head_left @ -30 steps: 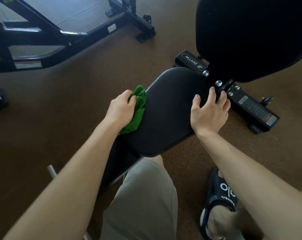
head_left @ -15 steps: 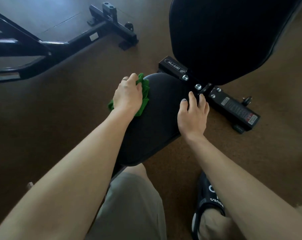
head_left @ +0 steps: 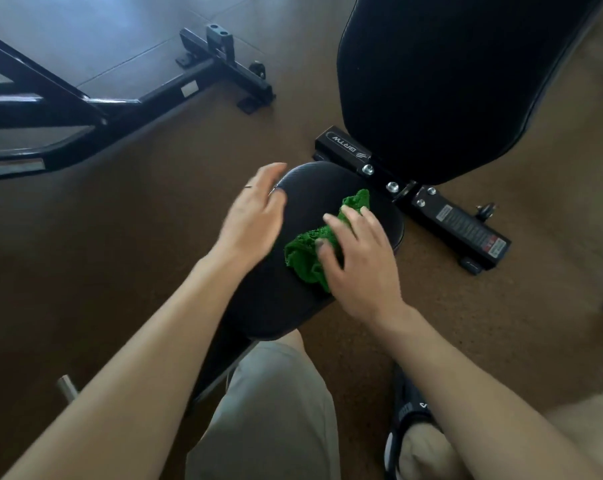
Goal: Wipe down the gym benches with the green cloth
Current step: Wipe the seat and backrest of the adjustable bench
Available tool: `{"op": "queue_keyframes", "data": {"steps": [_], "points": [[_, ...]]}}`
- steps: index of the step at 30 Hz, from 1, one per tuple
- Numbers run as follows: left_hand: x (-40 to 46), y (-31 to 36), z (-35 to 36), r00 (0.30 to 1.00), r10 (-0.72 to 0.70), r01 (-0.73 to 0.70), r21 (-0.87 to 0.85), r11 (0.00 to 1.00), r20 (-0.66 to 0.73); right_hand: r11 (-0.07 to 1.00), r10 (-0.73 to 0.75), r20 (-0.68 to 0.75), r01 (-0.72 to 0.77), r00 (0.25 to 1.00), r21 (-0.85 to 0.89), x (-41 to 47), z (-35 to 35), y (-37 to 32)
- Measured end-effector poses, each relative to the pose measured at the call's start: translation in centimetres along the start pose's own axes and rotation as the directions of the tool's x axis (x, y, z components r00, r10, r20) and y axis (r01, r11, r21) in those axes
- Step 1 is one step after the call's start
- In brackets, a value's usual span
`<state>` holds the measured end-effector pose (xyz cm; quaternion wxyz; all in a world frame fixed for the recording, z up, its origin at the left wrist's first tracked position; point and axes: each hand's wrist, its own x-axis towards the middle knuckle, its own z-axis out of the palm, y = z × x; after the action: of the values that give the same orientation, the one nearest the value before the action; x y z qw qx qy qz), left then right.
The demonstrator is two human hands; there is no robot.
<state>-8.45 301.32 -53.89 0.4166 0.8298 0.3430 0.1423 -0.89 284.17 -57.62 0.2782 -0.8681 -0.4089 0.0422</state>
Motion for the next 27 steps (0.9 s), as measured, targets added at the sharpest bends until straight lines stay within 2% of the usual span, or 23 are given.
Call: {"op": "queue_keyframes", "data": {"steps": [1, 3, 5, 8, 11, 14, 18, 23, 27], "points": [[0.4, -1.2, -1.0, 0.994, -0.104, 0.105, 0.086, 0.991, -0.024, 0.997, 0.017, 0.058, -0.013, 0.998, -0.078, -0.1, 0.6, -0.6], [0.8, -3.2, -1.8, 0.940, -0.339, 0.329, 0.176, 0.928, 0.031, 0.987, 0.070, 0.112, -0.052, 0.991, -0.149, -0.1, 1.5, -1.4], [0.5, -4.2, -1.4, 0.889, -0.450, 0.430, 0.183, 0.884, 0.086, 0.986, 0.077, 0.085, -0.063, 0.993, -0.157, -0.1, 1.8, -1.6], [0.1, -4.5, -0.8, 0.903, -0.431, 0.423, 0.177, 0.889, 0.006, 0.988, 0.019, 0.027, -0.015, 0.999, -0.157, 0.2, 2.3, -0.8], [0.4, -4.5, -0.8, 0.895, -0.443, 0.446, 0.120, 0.887, -0.057, 0.989, -0.081, 0.040, 0.085, 0.996, -0.119, 2.4, 2.9, -0.3], [0.6, -4.5, -0.7, 0.888, -0.453, 0.460, 0.119, 0.880, -0.078, 0.975, -0.202, 0.088, 0.209, 0.975, -0.077, 7.4, 4.2, -0.3], [0.2, -4.3, -0.5, 0.902, -0.422, 0.432, 0.204, 0.878, -0.093, 0.971, -0.220, 0.197, 0.235, 0.956, -0.055, 13.6, 5.7, -2.0], [0.1, -4.3, -0.4, 0.906, -0.411, 0.422, 0.214, 0.881, -0.098, 0.890, -0.452, 0.255, 0.451, 0.855, 0.064, 10.1, 4.9, -3.0], [0.2, -4.1, -0.5, 0.908, -0.405, 0.418, 0.199, 0.886, -0.105, 0.861, -0.496, 0.343, 0.503, 0.797, 0.077, 11.6, 4.8, -2.6]]}}
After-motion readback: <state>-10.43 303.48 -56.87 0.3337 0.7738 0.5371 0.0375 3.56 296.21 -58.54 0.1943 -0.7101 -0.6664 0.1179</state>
